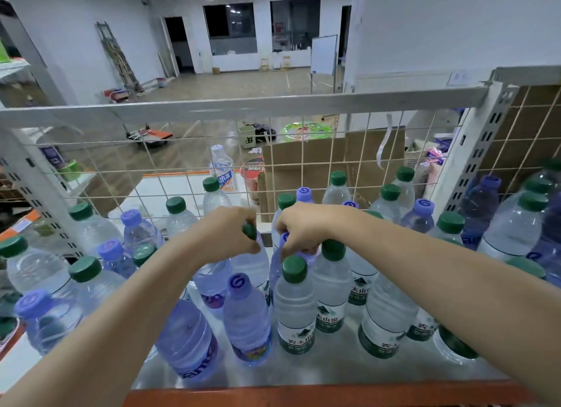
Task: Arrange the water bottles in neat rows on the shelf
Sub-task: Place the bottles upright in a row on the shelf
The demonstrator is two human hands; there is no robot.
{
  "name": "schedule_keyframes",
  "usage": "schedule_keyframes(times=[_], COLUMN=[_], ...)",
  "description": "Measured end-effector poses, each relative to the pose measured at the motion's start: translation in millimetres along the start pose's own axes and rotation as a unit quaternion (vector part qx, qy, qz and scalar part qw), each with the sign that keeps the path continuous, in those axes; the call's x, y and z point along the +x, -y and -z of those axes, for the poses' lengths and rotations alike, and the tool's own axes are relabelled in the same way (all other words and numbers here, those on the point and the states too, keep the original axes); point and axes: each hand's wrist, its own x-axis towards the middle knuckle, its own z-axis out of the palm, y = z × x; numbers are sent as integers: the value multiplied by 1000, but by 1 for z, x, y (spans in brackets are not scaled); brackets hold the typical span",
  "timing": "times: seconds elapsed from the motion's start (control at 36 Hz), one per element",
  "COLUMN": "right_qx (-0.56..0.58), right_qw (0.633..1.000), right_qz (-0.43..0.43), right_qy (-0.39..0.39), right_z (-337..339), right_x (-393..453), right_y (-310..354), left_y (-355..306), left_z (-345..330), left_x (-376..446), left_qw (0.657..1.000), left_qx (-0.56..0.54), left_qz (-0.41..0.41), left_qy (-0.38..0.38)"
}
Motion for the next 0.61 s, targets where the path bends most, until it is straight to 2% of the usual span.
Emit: schedule_keyframes(times=[0.17, 0.28, 0.36, 0.53, 0.61], right_qx=[-1, 5, 7, -2, 3], right_qw=[1000, 1000, 1000, 999, 997], right_qz=[4, 6, 2, -4, -3], right_qy=[-17, -18, -25, -54, -75], right_z=[2, 2, 1, 0, 5], right_x=[-6, -12, -16, -19, -24], right_y=[1, 1, 1, 3, 3], left_y=[2, 3, -2, -4, 2], left_z=[7, 12, 8, -20, -34], left_x=[-17, -32, -43, -52, -55], left_qw=[997, 991, 990, 991, 992], left_qx=[10, 71, 102, 105, 107], left_qz=[77, 107, 91, 50, 19], left_qy=[16, -34, -30, 63, 62])
